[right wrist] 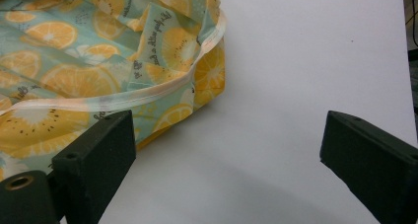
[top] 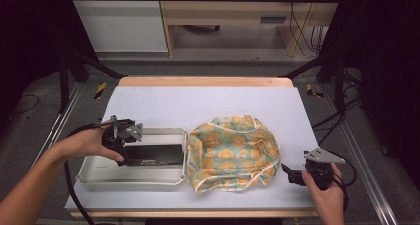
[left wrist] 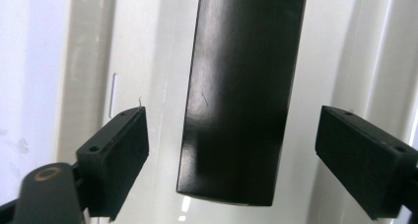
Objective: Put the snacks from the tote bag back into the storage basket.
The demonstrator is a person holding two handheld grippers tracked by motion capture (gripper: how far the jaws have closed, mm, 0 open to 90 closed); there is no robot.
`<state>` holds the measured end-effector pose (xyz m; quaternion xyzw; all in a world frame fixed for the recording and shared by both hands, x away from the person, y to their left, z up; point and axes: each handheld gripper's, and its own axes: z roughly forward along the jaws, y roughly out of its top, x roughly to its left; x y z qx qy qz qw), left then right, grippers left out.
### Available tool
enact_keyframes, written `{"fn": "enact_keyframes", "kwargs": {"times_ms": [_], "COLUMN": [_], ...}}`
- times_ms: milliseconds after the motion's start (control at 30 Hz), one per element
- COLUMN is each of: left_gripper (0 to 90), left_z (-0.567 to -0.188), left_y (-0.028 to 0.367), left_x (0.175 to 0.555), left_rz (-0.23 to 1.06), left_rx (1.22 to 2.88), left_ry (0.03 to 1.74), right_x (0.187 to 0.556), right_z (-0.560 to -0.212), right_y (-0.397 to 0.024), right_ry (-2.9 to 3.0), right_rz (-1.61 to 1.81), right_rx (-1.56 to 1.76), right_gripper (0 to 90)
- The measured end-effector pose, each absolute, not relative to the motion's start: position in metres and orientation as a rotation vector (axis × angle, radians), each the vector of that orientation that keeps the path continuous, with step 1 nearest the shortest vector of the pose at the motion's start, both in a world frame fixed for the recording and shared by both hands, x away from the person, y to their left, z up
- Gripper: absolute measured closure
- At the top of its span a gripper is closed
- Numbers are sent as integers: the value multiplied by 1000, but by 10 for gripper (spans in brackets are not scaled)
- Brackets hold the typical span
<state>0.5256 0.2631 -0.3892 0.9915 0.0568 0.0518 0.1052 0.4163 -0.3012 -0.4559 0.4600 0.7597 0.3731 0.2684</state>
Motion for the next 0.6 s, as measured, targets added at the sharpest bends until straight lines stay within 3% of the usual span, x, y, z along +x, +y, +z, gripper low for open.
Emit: {"fn": "enact_keyframes", "kwargs": {"times_ms": [600], "left_gripper": [70], "left_z": [-358], "left_y": [241], "left_x": [509], "left_rz": [300], "left_rx": [2764], "left_ry": [288], "right_x": [416], "right_z": [-455], "right_y": [-301], "right_ry": [2044], "right_rz": [1013], "right_rx": [1246], "right_gripper": [73]}}
